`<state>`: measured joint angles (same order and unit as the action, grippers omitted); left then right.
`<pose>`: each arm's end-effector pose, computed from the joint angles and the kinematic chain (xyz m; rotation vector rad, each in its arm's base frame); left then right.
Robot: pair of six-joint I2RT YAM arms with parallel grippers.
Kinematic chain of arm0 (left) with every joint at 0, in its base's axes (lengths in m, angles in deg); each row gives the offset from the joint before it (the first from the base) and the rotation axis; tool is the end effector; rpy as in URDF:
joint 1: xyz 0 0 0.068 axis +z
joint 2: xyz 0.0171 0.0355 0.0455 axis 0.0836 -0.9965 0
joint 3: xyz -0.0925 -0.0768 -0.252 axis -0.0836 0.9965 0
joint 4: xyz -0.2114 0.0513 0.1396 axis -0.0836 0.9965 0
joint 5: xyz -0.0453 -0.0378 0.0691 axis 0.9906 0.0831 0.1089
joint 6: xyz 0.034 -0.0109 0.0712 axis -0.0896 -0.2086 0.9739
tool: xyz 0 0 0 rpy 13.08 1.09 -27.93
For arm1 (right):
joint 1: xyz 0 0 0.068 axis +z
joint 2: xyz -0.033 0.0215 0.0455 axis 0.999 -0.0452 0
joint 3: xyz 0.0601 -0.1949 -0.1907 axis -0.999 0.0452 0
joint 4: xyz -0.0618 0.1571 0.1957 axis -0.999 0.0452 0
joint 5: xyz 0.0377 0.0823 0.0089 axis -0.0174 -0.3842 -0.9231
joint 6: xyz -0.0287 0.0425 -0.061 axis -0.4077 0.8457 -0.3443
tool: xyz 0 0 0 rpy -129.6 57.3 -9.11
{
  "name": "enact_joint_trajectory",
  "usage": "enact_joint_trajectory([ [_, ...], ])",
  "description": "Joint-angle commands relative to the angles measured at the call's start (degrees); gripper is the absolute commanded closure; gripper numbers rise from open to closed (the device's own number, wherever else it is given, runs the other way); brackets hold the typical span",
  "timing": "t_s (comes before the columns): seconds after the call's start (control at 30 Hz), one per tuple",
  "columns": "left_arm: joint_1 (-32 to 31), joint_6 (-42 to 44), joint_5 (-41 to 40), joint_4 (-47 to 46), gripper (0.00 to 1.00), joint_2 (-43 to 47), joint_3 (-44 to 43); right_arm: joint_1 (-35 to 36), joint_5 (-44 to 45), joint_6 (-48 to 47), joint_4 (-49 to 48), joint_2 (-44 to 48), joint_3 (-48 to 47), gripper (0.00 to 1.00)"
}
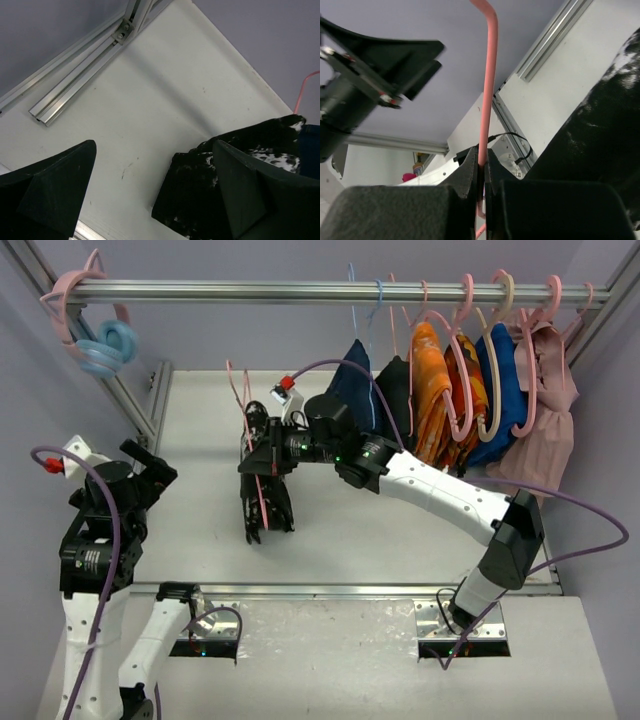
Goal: Place the trousers on the hanger
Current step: Place the hanger at the clothesline.
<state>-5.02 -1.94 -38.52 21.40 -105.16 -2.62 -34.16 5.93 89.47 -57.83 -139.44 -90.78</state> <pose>0.1033 0.0308 0.3829 -0.8713 1.7988 0.0853 0.2351 0.3550 0.3646 -0.3109 2.0955 1.5493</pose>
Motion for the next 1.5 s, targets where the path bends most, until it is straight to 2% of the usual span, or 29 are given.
enact_joint_trajectory([
  [0.0,0.2,2.0,1.4,-7.3,0.00,0.0,6.3,-1.7,-0.6,-2.8,-4.5,3.4,-9.8,1.00],
  [0.17,0.2,1.8,1.6,-10.7,0.00,-0.2,13.5,-4.0,-1.3,-3.2,-0.3,2.1,-15.7,1.00],
  [0.33,0.2,1.6,2.5,-12.7,0.00,0.4,15.6,-5.5,-1.4,-3.1,1.9,1.4,-19.3,1.00],
  [0.77,0.2,2.0,4.9,-14.5,0.00,1.2,17.4,-11.8,-2.6,3.4,6.4,-7.9,-34.3,1.00],
  [1.47,0.2,2.9,6.4,-15.6,0.00,1.5,18.0,-20.0,-6.7,12.6,6.5,-17.3,-45.3,1.00],
])
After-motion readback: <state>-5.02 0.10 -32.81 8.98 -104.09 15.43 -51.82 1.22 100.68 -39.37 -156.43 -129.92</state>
